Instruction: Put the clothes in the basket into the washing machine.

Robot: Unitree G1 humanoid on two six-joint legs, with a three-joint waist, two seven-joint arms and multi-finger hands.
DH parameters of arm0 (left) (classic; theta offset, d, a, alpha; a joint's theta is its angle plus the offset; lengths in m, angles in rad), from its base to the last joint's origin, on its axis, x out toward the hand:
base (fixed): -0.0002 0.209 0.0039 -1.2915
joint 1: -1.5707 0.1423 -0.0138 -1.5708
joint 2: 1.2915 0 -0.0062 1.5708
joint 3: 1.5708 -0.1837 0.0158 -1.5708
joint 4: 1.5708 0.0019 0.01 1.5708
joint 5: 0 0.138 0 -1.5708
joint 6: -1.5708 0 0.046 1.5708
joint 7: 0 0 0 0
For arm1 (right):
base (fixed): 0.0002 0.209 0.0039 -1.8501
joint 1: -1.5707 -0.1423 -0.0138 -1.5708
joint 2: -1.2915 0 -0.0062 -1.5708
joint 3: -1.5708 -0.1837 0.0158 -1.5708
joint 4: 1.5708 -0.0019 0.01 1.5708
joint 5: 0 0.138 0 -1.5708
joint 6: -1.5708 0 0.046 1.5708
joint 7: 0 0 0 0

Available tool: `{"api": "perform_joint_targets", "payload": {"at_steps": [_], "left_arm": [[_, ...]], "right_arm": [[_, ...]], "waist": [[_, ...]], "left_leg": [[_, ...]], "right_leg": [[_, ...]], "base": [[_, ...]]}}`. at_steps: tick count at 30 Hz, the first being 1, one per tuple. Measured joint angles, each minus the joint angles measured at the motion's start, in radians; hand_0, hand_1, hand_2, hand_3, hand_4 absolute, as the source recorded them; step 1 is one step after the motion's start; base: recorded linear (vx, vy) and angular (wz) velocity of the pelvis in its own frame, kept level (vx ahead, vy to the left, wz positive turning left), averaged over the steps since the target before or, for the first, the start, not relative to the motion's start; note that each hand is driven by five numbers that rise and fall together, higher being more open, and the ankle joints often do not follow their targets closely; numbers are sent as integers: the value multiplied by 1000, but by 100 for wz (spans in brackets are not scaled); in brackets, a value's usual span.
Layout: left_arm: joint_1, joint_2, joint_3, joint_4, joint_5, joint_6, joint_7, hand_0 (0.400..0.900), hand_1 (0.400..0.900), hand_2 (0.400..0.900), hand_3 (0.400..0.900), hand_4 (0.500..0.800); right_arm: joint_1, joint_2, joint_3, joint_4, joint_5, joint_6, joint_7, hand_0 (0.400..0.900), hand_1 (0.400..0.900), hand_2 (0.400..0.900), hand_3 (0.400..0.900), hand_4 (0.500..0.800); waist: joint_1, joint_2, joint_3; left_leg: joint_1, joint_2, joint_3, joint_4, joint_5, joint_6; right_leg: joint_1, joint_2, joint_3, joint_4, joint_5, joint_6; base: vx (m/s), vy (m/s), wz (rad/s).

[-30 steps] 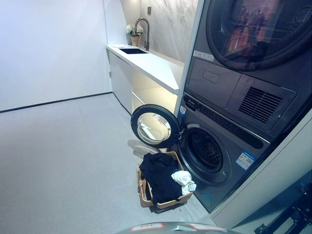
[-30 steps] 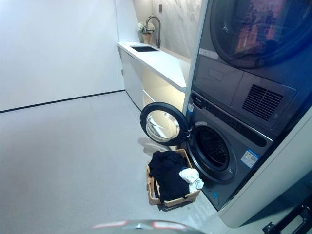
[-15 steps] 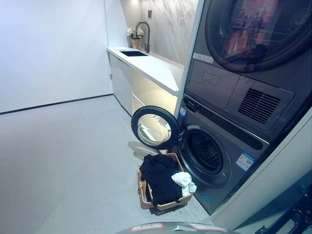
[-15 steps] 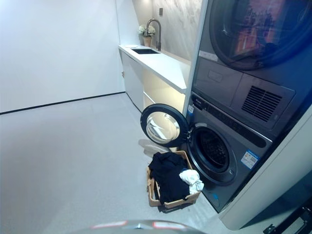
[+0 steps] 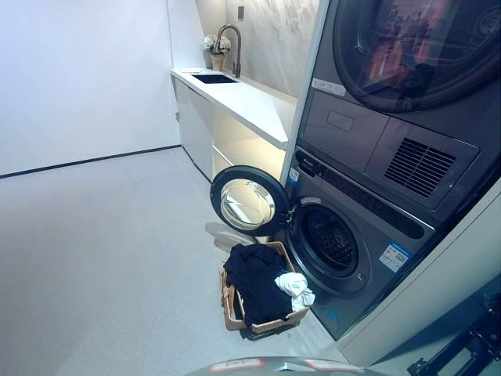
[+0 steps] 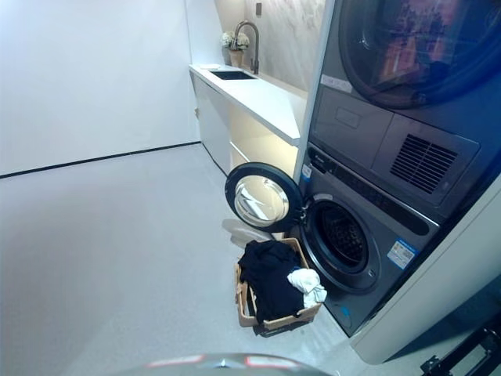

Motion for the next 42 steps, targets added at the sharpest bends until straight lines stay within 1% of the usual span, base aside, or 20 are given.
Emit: {"api": "perform_joint_targets", "payload": {"at_steps": [4,5,7,9,10,12,14,15,17,20,22,24,25,26,27,29,33,36,40,42], "left_arm": [[-58,-14,3,1,-20,-2,1,900,900,900,900,800],[-79,-21,20,3,-28,-6,2,900,900,900,900,800],[-107,-50,29,3,-50,-24,1,900,900,900,900,800],[-160,-72,42,-2,-83,-30,2,900,900,900,900,800],[-165,-79,53,-6,-103,-38,2,900,900,900,900,800],[-168,-79,59,1,-123,-43,5,900,900,900,900,800],[-157,-83,57,3,-128,-43,8,900,900,900,900,800],[-149,-95,60,6,-128,-43,10,900,900,900,900,800],[-153,-99,61,-18,-130,-42,16,900,900,900,900,800],[-131,-97,71,-18,-157,-49,20,900,900,900,900,800],[-98,-98,70,-17,-157,-45,25,900,900,900,900,800],[-88,-95,69,-9,-155,-38,30,900,900,900,900,800],[-83,-99,67,-11,-155,-38,32,900,900,900,900,800],[-81,-93,67,-12,-154,-35,32,900,900,900,900,800],[-68,-80,65,-15,-154,-34,32,900,900,900,900,800],[-77,-50,57,-26,-146,-33,31,900,900,900,900,800],[-138,-34,18,-40,-139,-42,25,900,900,900,900,800],[-153,-32,15,-40,-124,-43,26,900,900,900,900,800],[-149,-21,19,-33,-119,-40,33,900,900,900,900,800],[-144,-21,19,-21,-116,-37,33,900,900,900,900,800]], "right_arm": [[-51,-7,-1,-3,3,-4,-4,900,900,900,900,800],[-73,-6,0,-1,3,-6,-4,900,900,900,900,800],[-95,-26,-1,-2,4,-11,-6,900,900,900,900,800],[-124,-45,0,1,4,-15,-10,900,900,900,900,800],[-139,-49,0,4,4,-15,-13,900,900,900,900,800],[-163,-50,1,4,5,-22,-20,900,900,900,900,800],[-183,-48,1,2,5,-26,-22,900,900,900,900,800],[-193,-56,2,9,5,-32,-23,900,900,900,900,800],[-209,-62,-17,-4,5,-31,-27,900,900,900,900,800],[-197,-65,-24,-6,4,-35,-30,900,900,900,900,800],[-187,-72,-31,-10,4,-41,-34,900,900,900,900,800],[-197,-65,-30,0,4,-44,-36,900,900,900,900,800],[-200,-64,-31,-6,4,-46,-35,900,900,900,900,800],[-200,-52,-19,-7,4,-48,-33,900,900,900,900,800],[-191,-29,-2,-9,4,-45,-28,900,900,900,900,800],[-185,14,-1,-12,6,-43,-19,900,900,900,900,800],[-194,30,-2,-25,40,-45,-19,900,900,900,900,800],[-192,24,-2,-31,54,-48,-21,900,900,900,900,800],[-196,23,-3,-71,82,-59,-25,900,900,900,900,800],[-196,22,-3,-79,82,-65,-27,900,900,900,900,800]], "waist": [[3,25,94],[5,45,131],[20,91,194],[30,94,254],[41,89,259],[39,71,268],[46,64,269],[52,90,271],[47,125,307],[83,88,309],[97,98,267],[114,84,231],[112,81,222],[109,72,216],[106,53,203],[108,13,169],[76,24,170],[69,47,194],[56,61,209],[58,60,214]], "left_leg": [[-83,13,-25,119,-26,-16],[-134,18,-40,217,-65,-39],[-188,38,-62,325,-85,-63],[-260,14,-79,442,-52,-116],[-297,-12,-72,479,-59,-109],[-282,-56,-49,411,-72,-88],[-207,-84,-34,161,-65,-82],[-193,-65,-44,70,-68,-85],[-191,-8,-68,-2,-3,-129],[-201,-25,-62,-1,16,-122],[-188,0,-58,0,14,-122],[-192,-27,-51,2,23,-105],[-198,-38,-32,4,54,-61],[-191,-45,16,5,91,29],[-178,-53,42,5,89,81],[-182,-81,51,19,44,104],[-142,-95,50,18,32,147],[-65,-97,53,14,0,167],[-37,-96,81,7,-23,181],[-33,-92,97,7,-28,179]], "right_leg": [[-24,24,-3,34,-4,-16],[-53,37,-6,119,-50,-62],[-61,70,-7,157,-88,-76],[-89,41,-10,189,-98,-92],[-101,19,-10,188,-97,-93],[-108,-16,-3,177,-98,-92],[-83,-15,13,89,-99,-78],[-73,25,15,88,-112,-63],[-26,76,22,88,-96,-98],[21,57,86,18,-89,-90],[24,54,110,11,-92,-72],[-14,17,157,27,-111,-40],[-17,0,161,33,-111,-23],[-21,-18,154,57,-128,6],[-27,-40,129,96,-149,27],[-79,-77,104,210,-179,59],[-235,-123,56,587,-184,96],[-251,-159,0,725,-97,95],[-282,-155,-61,564,-121,118],[-265,-114,-58,394,-121,129]], "base": [[20,-211,6],[11,-184,4],[15,-125,4],[97,-24,5],[191,44,4],[269,80,-4],[312,121,-4],[224,94,-4],[270,125,-17],[487,260,-40],[533,354,-38],[416,327,-18],[363,323,-7],[342,321,-12],[305,319,0],[307,366,6],[195,266,-1],[228,156,-15],[218,1,-20],[213,-85,7]]}}
